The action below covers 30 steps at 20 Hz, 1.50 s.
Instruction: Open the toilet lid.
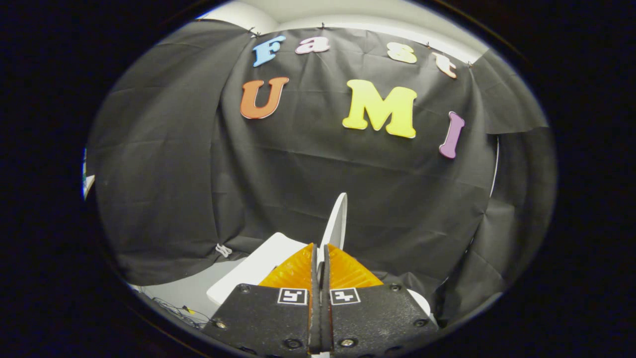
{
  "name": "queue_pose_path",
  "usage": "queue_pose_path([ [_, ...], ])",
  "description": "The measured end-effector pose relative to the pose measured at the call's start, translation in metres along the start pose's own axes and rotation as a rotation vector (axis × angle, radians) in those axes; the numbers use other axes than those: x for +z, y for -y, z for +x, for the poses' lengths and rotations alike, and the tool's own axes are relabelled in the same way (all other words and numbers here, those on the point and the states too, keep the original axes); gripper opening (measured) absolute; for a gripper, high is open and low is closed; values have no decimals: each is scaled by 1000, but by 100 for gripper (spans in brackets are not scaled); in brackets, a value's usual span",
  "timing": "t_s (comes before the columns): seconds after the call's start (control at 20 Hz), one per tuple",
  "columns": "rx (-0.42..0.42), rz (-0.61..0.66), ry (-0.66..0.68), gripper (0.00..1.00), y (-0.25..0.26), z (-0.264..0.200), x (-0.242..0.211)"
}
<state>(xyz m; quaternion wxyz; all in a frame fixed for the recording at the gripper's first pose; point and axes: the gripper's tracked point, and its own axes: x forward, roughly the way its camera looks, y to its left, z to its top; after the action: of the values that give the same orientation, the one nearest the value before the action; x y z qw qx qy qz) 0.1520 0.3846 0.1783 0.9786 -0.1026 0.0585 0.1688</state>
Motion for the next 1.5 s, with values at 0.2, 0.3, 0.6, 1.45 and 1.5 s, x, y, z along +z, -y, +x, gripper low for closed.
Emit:
queue_pose_path([
  [0.2,6,-21,-11,4,-23,5,-1],
  [0.3,4,-32,-14,4,-32,7,-2],
  [0.6,-16,-107,-22,4,-59,15,-5],
  [1.45,152,128,201,97,-34,-50,48],
  [1.5,142,140,227,98,-16,-61,53],
])
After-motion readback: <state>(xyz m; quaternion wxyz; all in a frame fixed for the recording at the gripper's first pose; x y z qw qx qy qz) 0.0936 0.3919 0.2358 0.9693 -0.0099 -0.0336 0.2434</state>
